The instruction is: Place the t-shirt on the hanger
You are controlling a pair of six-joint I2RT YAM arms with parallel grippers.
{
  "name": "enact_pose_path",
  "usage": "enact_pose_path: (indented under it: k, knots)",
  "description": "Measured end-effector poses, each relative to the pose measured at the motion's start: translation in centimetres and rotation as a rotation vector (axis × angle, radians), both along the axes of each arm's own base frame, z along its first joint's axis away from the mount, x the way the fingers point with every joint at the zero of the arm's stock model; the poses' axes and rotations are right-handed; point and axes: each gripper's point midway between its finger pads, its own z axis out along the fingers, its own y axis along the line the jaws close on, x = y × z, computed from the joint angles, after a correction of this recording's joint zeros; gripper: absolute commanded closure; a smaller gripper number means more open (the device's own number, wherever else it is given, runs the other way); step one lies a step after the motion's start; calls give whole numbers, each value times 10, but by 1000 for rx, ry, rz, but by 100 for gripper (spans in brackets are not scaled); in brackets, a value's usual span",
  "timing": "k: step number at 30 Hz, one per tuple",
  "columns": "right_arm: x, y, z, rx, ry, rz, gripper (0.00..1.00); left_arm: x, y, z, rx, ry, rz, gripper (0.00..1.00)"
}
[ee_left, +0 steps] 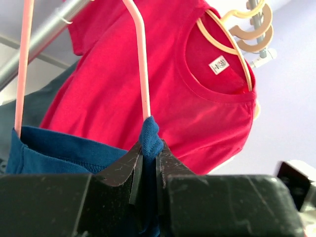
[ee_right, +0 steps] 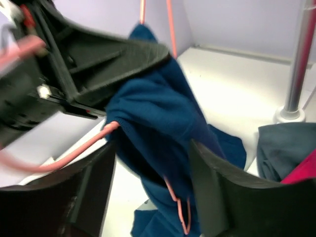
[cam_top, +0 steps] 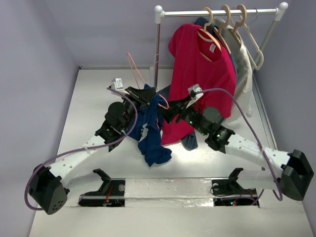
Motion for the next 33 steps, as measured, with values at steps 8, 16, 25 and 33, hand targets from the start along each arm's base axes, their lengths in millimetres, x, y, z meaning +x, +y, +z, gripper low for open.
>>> enact_pose_path:
  k: [8,16,25,33]
  knots:
    - [-30,-38,-15,29,28,-11,100,-17,15,31,-86,-60,5,100]
    - [-50,-43,-152,-138,272,33,62,-30,24,56,-157,-106,-12,100]
    - [-49,-17,-184,-175,311,122,41,-41,30,70,-191,-135,-28,100]
    - [-30,20,-163,-138,248,186,47,-43,31,71,-193,-138,-30,100]
